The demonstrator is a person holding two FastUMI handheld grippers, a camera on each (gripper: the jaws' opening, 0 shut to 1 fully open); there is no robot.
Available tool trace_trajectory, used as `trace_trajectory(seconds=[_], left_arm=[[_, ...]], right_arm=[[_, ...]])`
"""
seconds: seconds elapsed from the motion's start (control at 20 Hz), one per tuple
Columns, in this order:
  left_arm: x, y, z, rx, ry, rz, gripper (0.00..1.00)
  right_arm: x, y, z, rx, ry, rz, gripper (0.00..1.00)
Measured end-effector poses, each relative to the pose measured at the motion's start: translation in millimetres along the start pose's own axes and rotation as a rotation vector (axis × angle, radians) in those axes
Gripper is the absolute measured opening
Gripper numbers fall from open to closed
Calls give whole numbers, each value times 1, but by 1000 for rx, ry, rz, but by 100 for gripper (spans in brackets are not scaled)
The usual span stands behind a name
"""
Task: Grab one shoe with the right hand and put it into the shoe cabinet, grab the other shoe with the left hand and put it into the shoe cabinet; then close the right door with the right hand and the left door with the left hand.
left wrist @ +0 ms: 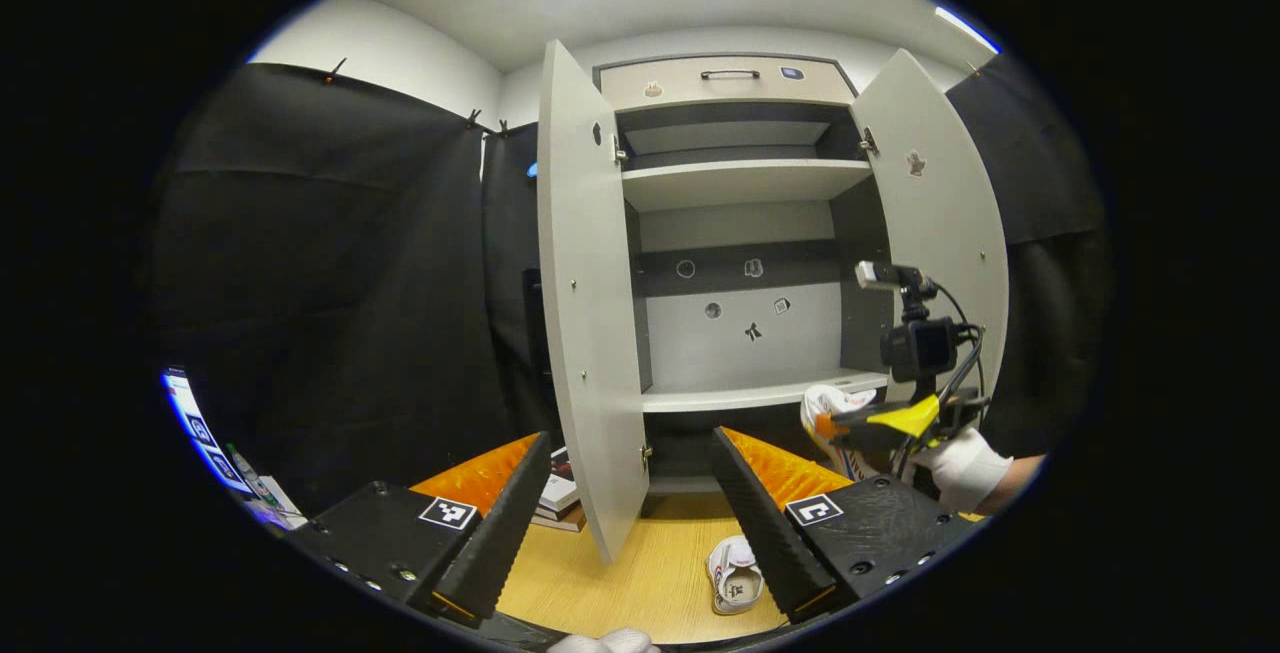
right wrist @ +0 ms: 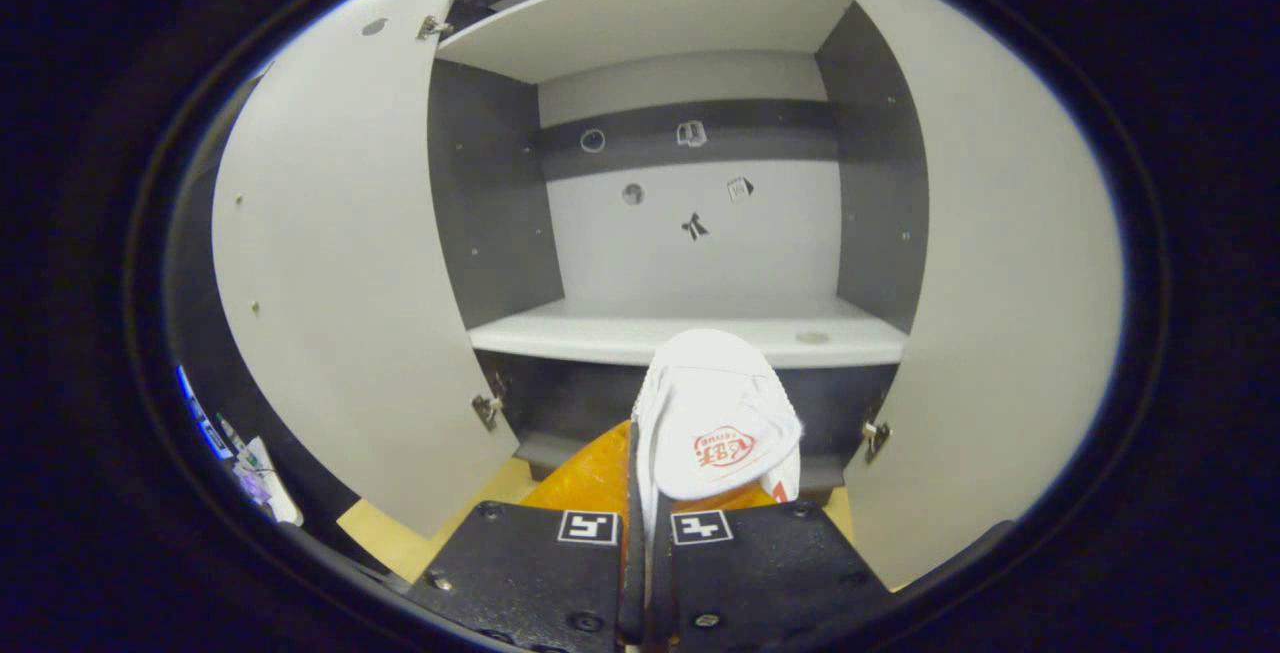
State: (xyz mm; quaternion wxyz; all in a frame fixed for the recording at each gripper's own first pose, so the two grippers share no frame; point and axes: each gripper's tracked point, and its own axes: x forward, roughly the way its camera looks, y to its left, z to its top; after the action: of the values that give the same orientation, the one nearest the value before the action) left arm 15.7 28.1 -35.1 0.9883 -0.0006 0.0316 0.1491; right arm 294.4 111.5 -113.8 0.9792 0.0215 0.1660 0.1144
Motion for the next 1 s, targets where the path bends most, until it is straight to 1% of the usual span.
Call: trace_trajectory(seconds=[0.15, 0.35, 0.45, 0.55, 0.6, 0.65, 0.8, 1.0], left_arm=[[1, 3, 2, -15, 1, 23, 96], [8, 5, 2, -4, 10, 52, 96], [13, 6, 2, 19, 13, 69, 96], [17, 1, 1, 23, 19, 65, 96], [19, 0, 2, 26, 18, 70, 100], [21, 1, 4, 33, 13, 77, 96], [23, 6, 5, 30, 10, 114, 96], [28, 11, 4, 14, 12, 150, 96]], right_arm=[[21, 0, 50, -30, -62, -23, 7], [64, -8, 107, -17, -113, -41, 6], [90, -17, 126, -17, -123, -63, 6], [118, -28, 142, -11, -122, -76, 6], [132, -32, 149, 2, -117, -85, 6], [147, -37, 152, 18, -102, -94, 6], [185, -50, 151, 23, -60, -130, 6], [216, -62, 136, 14, 13, -175, 7]])
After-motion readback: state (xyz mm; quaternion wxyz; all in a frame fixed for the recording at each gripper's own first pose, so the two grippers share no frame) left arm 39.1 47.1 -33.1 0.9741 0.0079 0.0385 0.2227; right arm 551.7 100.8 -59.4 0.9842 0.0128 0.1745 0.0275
